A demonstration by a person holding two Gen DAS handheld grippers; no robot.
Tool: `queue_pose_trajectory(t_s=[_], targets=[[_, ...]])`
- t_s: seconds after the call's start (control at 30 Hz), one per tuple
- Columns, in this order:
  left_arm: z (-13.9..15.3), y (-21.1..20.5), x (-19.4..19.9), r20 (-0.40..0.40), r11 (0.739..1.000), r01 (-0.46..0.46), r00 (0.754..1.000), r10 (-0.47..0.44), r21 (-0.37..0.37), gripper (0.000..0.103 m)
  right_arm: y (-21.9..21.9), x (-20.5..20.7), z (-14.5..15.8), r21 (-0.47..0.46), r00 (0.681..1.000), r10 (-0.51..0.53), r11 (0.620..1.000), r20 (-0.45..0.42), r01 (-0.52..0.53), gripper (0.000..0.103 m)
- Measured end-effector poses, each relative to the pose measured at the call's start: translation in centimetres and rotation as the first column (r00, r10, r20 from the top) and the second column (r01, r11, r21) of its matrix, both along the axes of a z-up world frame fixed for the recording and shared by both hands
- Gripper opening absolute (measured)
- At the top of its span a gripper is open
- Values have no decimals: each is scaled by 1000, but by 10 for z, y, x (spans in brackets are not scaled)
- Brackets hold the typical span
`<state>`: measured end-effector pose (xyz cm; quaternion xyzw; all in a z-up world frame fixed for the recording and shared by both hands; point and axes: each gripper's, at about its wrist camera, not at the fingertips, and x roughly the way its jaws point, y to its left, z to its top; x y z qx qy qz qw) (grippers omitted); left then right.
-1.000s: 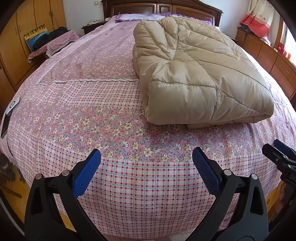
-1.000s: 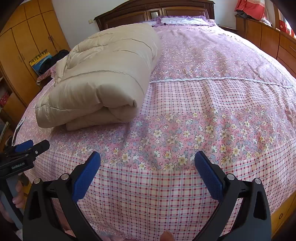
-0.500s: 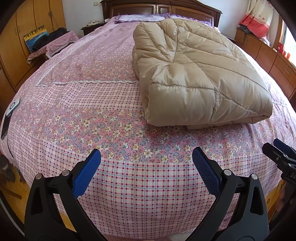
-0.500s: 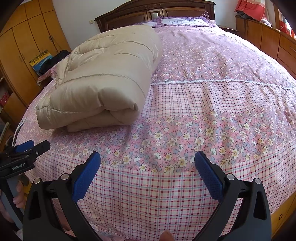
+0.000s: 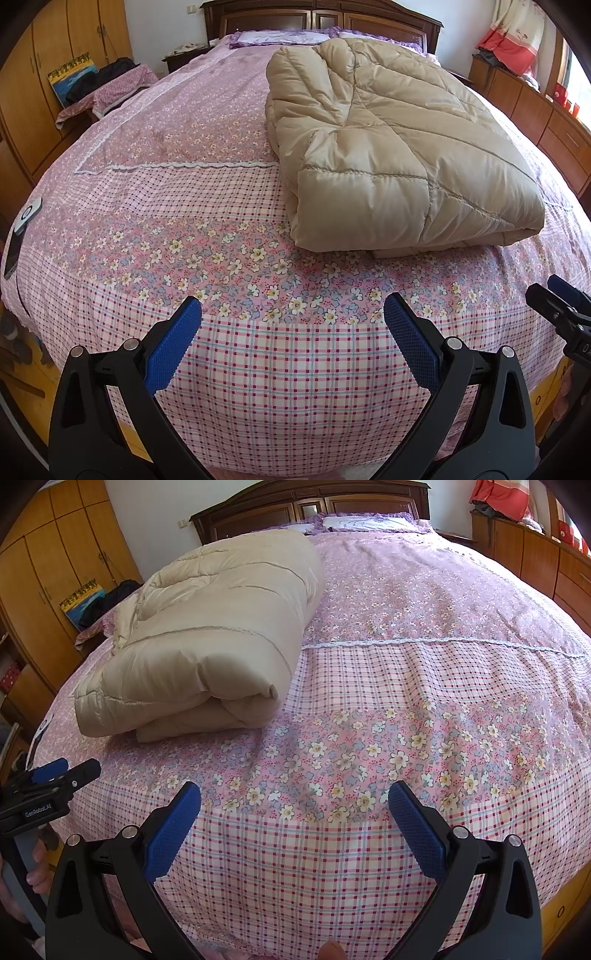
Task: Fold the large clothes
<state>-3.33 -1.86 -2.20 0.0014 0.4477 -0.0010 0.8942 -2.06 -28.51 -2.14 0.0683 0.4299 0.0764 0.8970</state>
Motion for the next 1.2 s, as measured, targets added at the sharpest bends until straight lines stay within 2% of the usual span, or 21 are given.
queue_pose_trajectory(t_s=[1.2], targets=[[4, -4, -7, 12, 1000, -1, 1000, 1, 5, 98, 5, -5, 5, 0, 1000, -9, 1000, 3, 9, 97]])
